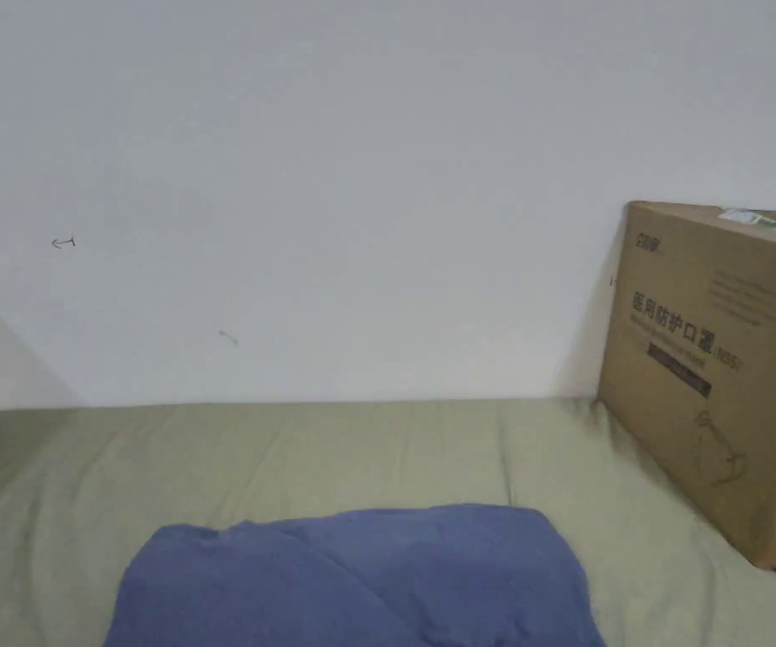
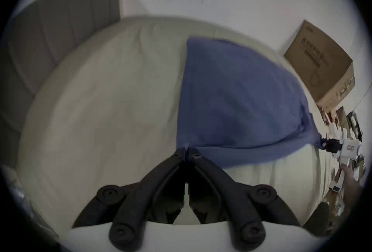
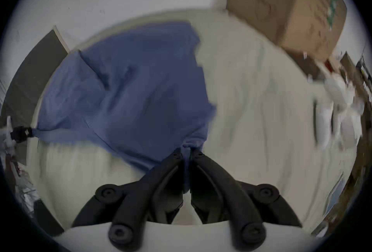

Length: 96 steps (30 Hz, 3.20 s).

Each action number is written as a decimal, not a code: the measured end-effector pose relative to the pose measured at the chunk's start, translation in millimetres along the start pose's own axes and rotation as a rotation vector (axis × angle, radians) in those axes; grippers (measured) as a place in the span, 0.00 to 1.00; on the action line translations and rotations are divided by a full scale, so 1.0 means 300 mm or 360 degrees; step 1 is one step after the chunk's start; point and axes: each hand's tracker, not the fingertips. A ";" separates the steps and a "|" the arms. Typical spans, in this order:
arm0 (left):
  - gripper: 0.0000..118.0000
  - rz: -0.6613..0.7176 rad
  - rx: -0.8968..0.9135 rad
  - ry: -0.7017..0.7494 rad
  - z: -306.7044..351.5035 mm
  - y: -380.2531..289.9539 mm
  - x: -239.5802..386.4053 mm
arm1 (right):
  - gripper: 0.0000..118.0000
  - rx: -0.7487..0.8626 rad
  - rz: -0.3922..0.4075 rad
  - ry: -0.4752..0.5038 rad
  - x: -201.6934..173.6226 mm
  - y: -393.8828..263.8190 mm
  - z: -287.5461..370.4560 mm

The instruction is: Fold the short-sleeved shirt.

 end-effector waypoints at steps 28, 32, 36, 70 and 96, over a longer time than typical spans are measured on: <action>0.96 0.0045 0.0239 -0.0161 0.528 -0.441 -0.060 | 0.99 0.0214 0.0015 0.0005 0.037 -0.434 0.526; 0.96 -0.0021 0.0384 -0.0214 0.609 -0.379 0.022 | 0.99 0.0463 -0.0005 0.0138 -0.054 -0.362 0.650; 0.78 -0.0188 0.0474 -0.0247 0.657 -0.321 0.124 | 0.90 0.0642 0.0008 0.0262 -0.169 -0.297 0.756; 0.05 -0.0311 -0.0061 -0.0092 0.406 -0.427 0.034 | 0.00 0.0281 0.0013 0.0151 -0.032 -0.389 0.593; 0.05 -0.0249 -0.0088 0.0031 0.487 -0.385 0.080 | 0.05 -0.0211 0.0110 0.0144 0.135 -0.443 0.413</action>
